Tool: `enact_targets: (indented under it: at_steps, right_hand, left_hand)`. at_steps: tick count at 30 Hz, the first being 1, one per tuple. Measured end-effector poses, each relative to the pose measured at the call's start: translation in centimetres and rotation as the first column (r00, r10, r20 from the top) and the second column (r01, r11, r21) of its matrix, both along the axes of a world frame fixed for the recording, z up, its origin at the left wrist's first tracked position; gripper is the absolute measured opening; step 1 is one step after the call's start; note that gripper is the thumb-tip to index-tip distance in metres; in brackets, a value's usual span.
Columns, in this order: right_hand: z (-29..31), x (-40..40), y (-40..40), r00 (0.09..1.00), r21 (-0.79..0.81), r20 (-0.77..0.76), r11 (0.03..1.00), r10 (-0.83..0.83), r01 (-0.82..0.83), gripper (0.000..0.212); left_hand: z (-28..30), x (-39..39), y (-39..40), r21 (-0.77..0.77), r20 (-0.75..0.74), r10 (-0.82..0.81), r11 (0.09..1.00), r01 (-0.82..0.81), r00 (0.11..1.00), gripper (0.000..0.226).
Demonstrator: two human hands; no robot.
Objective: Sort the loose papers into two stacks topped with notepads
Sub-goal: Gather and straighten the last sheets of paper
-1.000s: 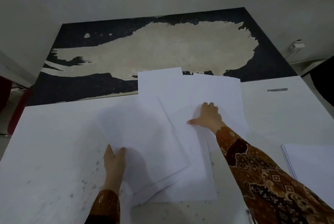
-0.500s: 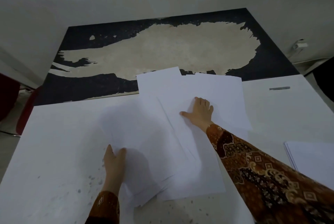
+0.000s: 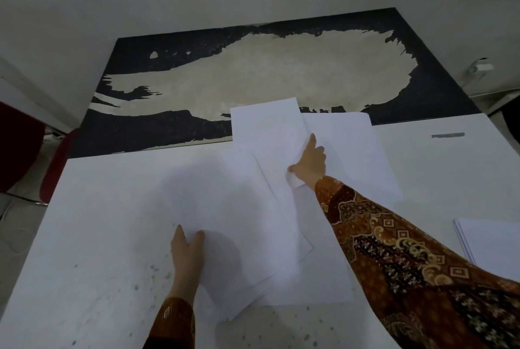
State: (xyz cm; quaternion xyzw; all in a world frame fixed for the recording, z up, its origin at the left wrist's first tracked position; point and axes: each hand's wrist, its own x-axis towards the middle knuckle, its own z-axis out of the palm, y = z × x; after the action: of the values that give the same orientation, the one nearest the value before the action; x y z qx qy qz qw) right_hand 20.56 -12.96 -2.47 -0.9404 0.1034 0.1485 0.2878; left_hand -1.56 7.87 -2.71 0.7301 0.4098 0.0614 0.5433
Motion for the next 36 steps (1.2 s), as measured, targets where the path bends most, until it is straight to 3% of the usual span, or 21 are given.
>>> enact_targets:
  at_steps: [2,5,6,8,10,12,16,19,22,25,28,32,36]
  right_hand:
    - [0.2,0.5,-0.8,0.998,0.097,0.067,0.995,-0.018,0.011,0.076]
    - [1.5,1.1,-1.8,0.996,0.189,0.091,0.982,-0.016,-0.002,0.012]
    - [2.1,1.0,-2.3,0.997,0.182,0.082,0.983,0.017,-0.032,0.01]
    - [3.0,-0.3,-3.6,0.994,0.141,0.02,0.984,0.108,-0.11,0.01]
    - [3.2,-2.8,-5.0,0.98,0.037,-0.053,0.981,0.193,-0.191,0.033]
    - [2.7,-6.0,-6.3,0.97,0.0,-0.099,0.975,0.222,-0.223,0.039]
    - [0.7,-12.1,-8.1,0.96,-0.022,-0.166,0.972,0.226,-0.233,0.041]
    - [-0.4,-15.2,-8.2,0.976,-0.096,-0.124,0.977,0.18,-0.192,0.039]
    - [-0.6,-16.8,-7.1,0.99,-0.15,-0.07,0.98,0.12,-0.13,0.057]
    - [-1.0,-17.7,-6.0,0.996,-0.146,0.046,0.987,0.077,-0.069,0.079]
    - [-1.6,-18.1,-5.8,0.991,-0.124,0.126,0.992,0.044,-0.028,0.088]
    - [-1.4,-18.0,-6.1,0.989,-0.013,0.148,1.0,0.002,0.0,0.084]
    - [-1.5,-17.8,-6.9,0.994,0.123,0.11,0.992,-0.021,0.008,0.068]
  left_hand:
    - [0.1,0.0,0.2,-0.008,-0.004,0.014,1.0,-0.014,1.0,0.041]
    - [0.2,0.1,0.4,-0.026,-0.009,0.023,0.999,-0.023,1.0,0.036]
    - [0.3,0.1,0.3,-0.034,0.0,0.02,0.999,-0.02,1.0,0.033]
    - [0.3,-0.2,0.4,-0.017,0.019,0.038,0.999,-0.038,0.999,0.027]
    - [0.5,-0.5,0.4,0.004,0.029,0.063,0.998,-0.063,0.998,0.014]
    - [0.6,-1.0,0.5,0.017,0.046,0.104,0.994,-0.105,0.993,0.009]
    - [1.1,-2.3,1.0,0.014,0.052,0.105,0.994,-0.106,0.993,0.023]
    - [1.5,-3.1,1.0,0.015,0.048,0.109,0.994,-0.11,0.993,0.028]
    - [1.8,-3.8,0.4,-0.005,0.058,0.112,0.994,-0.112,0.992,0.038]
    - [1.5,-4.6,-0.3,-0.01,0.06,0.093,0.996,-0.092,0.994,0.043]
    - [0.9,-5.1,-1.0,-0.024,0.044,0.093,0.995,-0.092,0.995,0.055]
    - [1.6,-5.4,-2.2,-0.016,0.054,0.087,0.996,-0.087,0.995,0.042]
    - [2.0,-5.4,-2.4,-0.023,0.057,0.104,0.994,-0.103,0.993,0.039]
